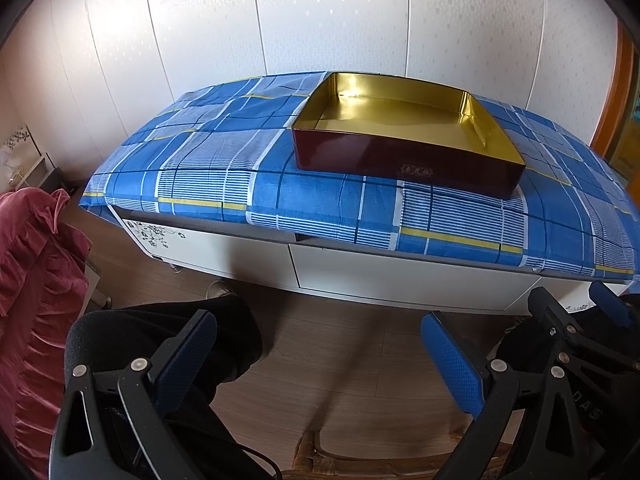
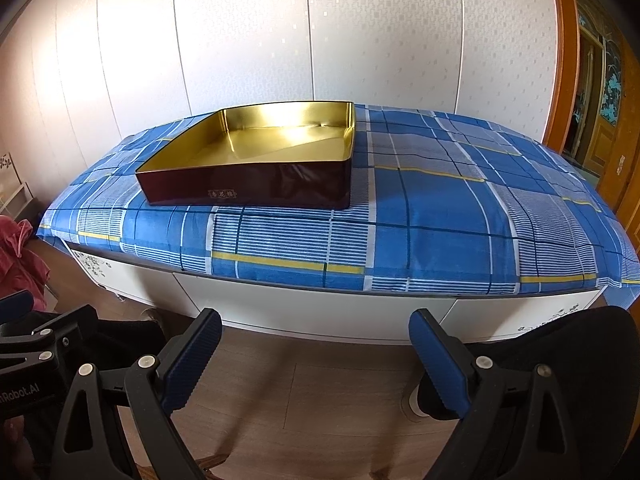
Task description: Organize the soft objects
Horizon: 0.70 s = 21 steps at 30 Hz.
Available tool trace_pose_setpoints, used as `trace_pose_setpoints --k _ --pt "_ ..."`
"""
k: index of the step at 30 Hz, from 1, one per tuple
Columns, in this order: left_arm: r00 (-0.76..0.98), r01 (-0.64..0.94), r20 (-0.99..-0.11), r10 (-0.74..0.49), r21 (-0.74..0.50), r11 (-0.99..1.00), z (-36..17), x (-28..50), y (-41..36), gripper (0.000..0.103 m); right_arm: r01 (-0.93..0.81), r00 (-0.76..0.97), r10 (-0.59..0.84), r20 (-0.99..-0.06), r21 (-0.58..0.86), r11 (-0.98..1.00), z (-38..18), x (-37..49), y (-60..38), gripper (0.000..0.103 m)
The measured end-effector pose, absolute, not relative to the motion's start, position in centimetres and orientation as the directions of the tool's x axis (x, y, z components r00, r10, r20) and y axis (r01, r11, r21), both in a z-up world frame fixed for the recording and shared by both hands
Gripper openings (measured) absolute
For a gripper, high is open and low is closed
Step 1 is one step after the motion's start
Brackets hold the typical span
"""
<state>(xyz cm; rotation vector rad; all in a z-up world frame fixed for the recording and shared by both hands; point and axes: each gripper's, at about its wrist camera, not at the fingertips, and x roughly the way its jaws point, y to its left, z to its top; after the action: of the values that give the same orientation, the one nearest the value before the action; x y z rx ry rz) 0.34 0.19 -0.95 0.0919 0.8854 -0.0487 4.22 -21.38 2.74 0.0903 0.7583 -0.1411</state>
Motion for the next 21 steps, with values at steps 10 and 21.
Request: trace_pose_setpoints --k 10,21 --pt "0.613 0.087 -0.79 -0.005 0.061 0.994 -1.4 0.9 0.2 0.103 0.119 0.715 -0.045 -0.698 0.057 0.991 2.4 5.0 -21.9 0.096" --pt "0.588 0.11 -0.809 -0.015 0.062 0.992 -2.2 2.0 -0.2 0.103 0.101 0.707 -0.022 -0.707 0.069 0.993 1.8 5.5 -22.3 0.096"
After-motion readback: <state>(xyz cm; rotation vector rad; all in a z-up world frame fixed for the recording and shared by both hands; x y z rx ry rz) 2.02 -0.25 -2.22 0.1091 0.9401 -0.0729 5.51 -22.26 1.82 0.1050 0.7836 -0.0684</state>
